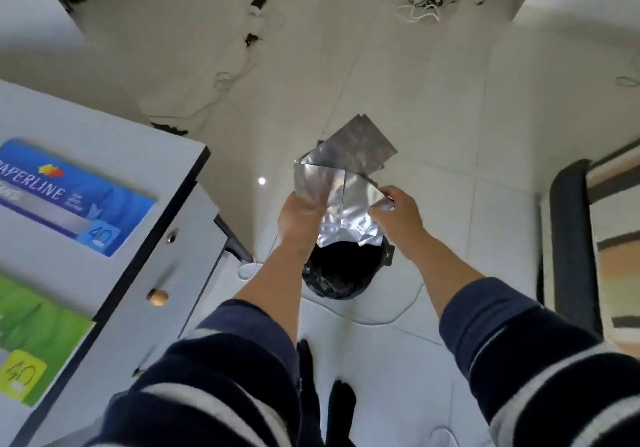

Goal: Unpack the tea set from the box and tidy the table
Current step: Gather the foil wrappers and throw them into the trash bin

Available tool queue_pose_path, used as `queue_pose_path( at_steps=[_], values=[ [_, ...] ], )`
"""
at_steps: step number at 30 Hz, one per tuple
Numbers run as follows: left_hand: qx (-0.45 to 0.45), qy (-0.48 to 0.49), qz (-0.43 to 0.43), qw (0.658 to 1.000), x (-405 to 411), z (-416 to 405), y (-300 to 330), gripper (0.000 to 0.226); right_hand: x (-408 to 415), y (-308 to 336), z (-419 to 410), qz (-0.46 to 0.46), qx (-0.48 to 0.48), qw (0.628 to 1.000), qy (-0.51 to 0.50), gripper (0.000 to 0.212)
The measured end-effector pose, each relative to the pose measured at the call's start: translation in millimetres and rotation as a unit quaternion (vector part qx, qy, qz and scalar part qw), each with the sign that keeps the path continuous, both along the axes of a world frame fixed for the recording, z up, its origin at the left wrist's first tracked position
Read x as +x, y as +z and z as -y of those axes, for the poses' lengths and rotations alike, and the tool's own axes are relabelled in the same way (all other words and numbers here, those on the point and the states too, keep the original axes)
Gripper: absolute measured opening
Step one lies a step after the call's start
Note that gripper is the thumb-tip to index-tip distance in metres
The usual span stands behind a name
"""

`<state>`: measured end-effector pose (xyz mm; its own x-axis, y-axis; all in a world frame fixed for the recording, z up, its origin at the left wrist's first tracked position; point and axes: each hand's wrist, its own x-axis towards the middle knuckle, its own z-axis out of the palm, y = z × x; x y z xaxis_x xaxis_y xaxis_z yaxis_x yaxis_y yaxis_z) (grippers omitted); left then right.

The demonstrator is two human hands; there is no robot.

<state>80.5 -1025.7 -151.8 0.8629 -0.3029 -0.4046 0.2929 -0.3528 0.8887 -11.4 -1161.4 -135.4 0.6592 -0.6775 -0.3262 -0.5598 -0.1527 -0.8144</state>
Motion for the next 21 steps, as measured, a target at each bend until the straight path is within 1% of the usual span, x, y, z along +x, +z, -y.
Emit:
queue_pose_path(
  at_steps=[2, 3, 5, 6, 8, 9, 10, 12, 15, 18, 21],
  values=[
    [0.011, -0.01, -0.001, 1.0, 12, 18, -37, 0.013, 7, -38, 15, -0.003, -0.004, 1.0, -0.023, 0.016],
    [0.023, -0.019, 0.003, 1.0, 17, 27, -57, 0.017, 11, -59, 22, -0.005, -0.001, 0.999, -0.034, 0.014],
    [0.041, -0.059, 0.009, 0.997, 25, 37, -97, 0.042, 15, -98, 32, -0.021, 0.022, 0.999, -0.044, 0.017],
    [0.055, -0.082, 0.007, 0.995, 28, 41, -121, 0.055, 16, -122, 37, -0.042, 0.043, 0.998, -0.035, 0.024],
    [0.102, -0.13, -0.013, 0.986, 29, 41, -165, 0.087, 12, -170, 42, -0.094, 0.092, 0.991, -0.008, 0.053],
    [0.138, -0.153, -0.028, 0.978, 29, 39, -183, 0.098, 9, -189, 43, -0.125, 0.114, 0.986, -0.003, 0.067],
    [0.175, -0.174, -0.037, 0.968, 29, 37, -199, 0.105, 6, -205, 44, -0.159, 0.126, 0.979, 0.002, 0.075],
    [0.224, -0.208, -0.035, 0.952, 29, 36, -221, 0.108, 6, -223, 45, -0.22, 0.118, 0.968, 0.02, 0.077],
    [0.238, -0.249, -0.024, 0.939, 26, 40, -231, 0.104, 12, -231, 44, -0.264, 0.084, 0.959, 0.063, 0.073],
    [0.255, -0.266, -0.005, 0.93, 24, 42, -220, 0.102, 15, -218, 41, -0.283, 0.069, 0.952, 0.09, 0.068],
    [0.259, -0.256, -0.028, 0.931, 26, 38, -194, 0.102, 17, -190, 37, -0.284, 0.052, 0.951, 0.112, 0.066]
  ],
)
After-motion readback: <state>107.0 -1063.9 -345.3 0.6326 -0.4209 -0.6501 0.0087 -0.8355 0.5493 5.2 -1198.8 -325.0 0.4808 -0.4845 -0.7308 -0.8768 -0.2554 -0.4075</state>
